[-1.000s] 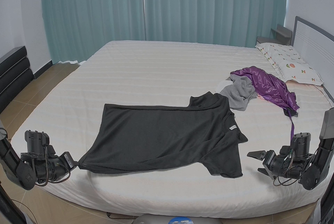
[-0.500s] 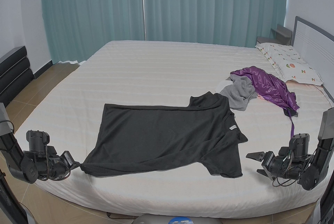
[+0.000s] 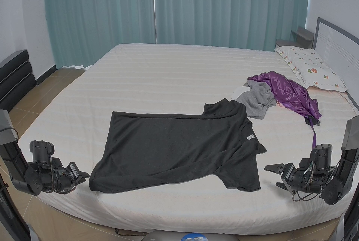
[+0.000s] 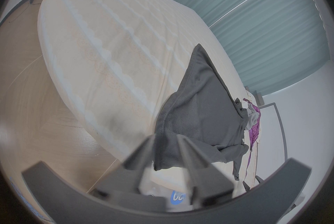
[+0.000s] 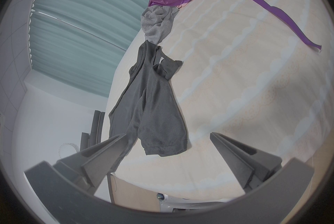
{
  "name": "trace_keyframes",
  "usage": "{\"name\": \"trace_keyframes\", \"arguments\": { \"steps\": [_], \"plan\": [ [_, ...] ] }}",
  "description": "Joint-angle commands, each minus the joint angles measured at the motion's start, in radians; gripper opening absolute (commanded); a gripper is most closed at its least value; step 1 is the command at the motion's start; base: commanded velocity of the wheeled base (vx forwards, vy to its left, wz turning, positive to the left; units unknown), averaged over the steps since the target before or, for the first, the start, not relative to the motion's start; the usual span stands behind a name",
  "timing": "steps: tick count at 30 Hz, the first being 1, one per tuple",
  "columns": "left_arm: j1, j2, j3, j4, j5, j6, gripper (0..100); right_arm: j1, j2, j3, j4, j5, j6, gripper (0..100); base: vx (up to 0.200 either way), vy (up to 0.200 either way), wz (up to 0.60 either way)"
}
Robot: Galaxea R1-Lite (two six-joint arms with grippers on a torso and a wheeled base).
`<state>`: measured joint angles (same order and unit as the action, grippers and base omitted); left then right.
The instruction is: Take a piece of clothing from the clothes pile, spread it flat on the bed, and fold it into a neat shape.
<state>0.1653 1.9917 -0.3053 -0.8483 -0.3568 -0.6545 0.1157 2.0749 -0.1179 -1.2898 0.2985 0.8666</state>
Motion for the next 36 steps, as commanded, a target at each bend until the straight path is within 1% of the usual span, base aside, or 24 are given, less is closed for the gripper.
{"name": "trace_keyframes", "arguments": {
  "steps": [1,5,6,9,10,11,13,15,19,20,21,23,28,30,32,36],
  "plan": [
    [0.013,0.006,0.000,0.000,-0.016,-0.001,100,0.001,0.002,0.000,0.000,0.001,0.000,100,0.000,0.000,0.00],
    [0.025,0.001,0.003,0.000,-0.042,0.001,100,-0.001,0.002,0.000,0.000,0.001,0.000,100,0.000,0.000,0.00],
    [0.045,-0.005,0.009,-0.002,-0.087,0.009,100,-0.001,0.002,0.000,0.000,0.001,0.000,100,0.000,0.000,0.00],
    [0.076,-0.010,0.012,-0.002,-0.156,0.018,100,-0.001,0.002,0.000,0.000,0.001,0.000,100,0.000,0.000,0.00],
    [0.076,-0.010,0.012,-0.002,-0.156,0.018,100,-0.001,0.002,0.000,0.000,0.001,0.000,100,0.000,0.000,0.00],
    [0.089,-0.008,0.014,0.000,-0.200,0.035,100,0.001,0.002,0.000,0.000,0.001,0.000,100,0.000,0.000,0.00],
    [0.092,-0.004,0.018,0.000,-0.235,0.058,100,0.001,0.002,0.000,0.000,0.001,0.000,100,0.000,0.000,0.00],
    [0.092,0.001,0.020,0.002,-0.248,0.079,100,0.001,0.002,0.001,0.000,0.001,0.000,100,0.000,0.000,0.00],
    [0.088,0.018,0.034,0.002,-0.248,0.139,100,0.001,0.004,0.000,0.000,0.001,0.000,100,0.000,0.000,0.00],
    [0.086,0.019,0.035,0.002,-0.248,0.141,100,0.001,0.004,0.000,0.000,0.001,0.000,100,0.000,0.000,0.00],
    [0.080,0.033,0.048,0.000,-0.240,0.176,100,0.001,0.004,0.000,0.000,0.001,0.000,100,0.000,0.000,0.00],
    [0.072,0.041,0.058,0.000,-0.238,0.202,100,0.001,0.005,0.000,0.000,0.001,0.000,100,0.000,0.000,0.00],
    [0.043,0.042,0.064,0.002,-0.231,0.199,100,0.001,0.011,0.000,0.000,0.001,0.000,100,0.000,0.000,0.00],
    [0.019,0.044,0.064,0.002,-0.202,0.197,100,0.001,0.010,0.000,0.000,0.001,0.000,100,0.000,0.000,0.00],
    [-0.012,0.056,0.061,0.000,-0.152,0.182,100,0.001,0.010,0.000,0.000,0.001,0.000,100,0.000,0.000,0.00],
    [-0.038,0.059,0.049,0.000,-0.119,0.142,100,0.001,0.010,0.000,0.000,0.001,0.000,100,0.000,0.000,0.00]
  ]
}}
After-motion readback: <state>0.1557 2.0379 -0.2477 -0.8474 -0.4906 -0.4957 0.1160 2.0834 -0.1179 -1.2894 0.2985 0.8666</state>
